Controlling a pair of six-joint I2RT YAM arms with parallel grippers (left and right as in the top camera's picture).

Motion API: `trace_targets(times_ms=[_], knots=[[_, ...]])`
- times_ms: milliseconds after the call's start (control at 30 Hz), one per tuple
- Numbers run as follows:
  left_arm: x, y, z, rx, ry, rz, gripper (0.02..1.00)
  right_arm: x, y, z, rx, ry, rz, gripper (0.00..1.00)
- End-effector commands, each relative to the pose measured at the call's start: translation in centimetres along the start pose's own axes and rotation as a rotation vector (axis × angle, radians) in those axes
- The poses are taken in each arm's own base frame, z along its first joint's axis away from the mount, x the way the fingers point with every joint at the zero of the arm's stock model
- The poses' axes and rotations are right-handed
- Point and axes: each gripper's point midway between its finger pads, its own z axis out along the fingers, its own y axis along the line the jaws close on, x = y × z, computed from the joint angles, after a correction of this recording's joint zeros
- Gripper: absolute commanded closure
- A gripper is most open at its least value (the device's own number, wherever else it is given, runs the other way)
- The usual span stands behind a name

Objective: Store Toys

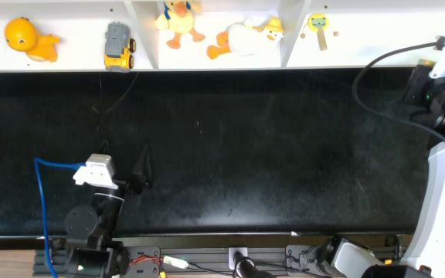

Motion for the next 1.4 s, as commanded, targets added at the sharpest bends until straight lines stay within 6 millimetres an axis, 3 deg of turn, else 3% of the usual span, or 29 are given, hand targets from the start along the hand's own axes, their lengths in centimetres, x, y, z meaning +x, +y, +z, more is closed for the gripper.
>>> trace_targets(times_ms=[33, 233, 333, 600, 800, 933, 1400], knots=[[0.1, -0.5, 0.0, 0.024, -0.004, -0.016, 0.020, -0.7, 1.0, 0.7, -0.085, -0.072, -0.040, 0.954], [0.1, -0.4, 0.0, 0.024, -0.004, -0.016, 0.020, -1.1, 0.0, 3.0, -0.127, -0.193, -0.027, 0.954], [0.1, -0.5, 0.0, 0.024, -0.004, -0.016, 0.020, -0.9, -0.4, 5.0, -0.143, -0.231, -0.027, 0.952], [0.1, -0.5, 0.0, 0.024, -0.004, -0.016, 0.023, -0.6, 1.0, 11.9, -0.312, -0.307, -0.018, 0.956], [0.1, -0.5, 0.0, 0.024, -0.004, -0.016, 0.020, -1.0, 0.3, 15.0, -0.294, -0.385, -0.036, 0.954], [0.1, -0.5, 0.0, 0.024, -0.004, -0.016, 0.023, -0.3, 0.2, 16.9, -0.292, -0.393, -0.039, 0.956], [0.1, -0.4, 0.0, 0.024, -0.004, -0.016, 0.020, -1.8, -0.4, 18.7, -0.249, -0.546, -0.100, 0.930]])
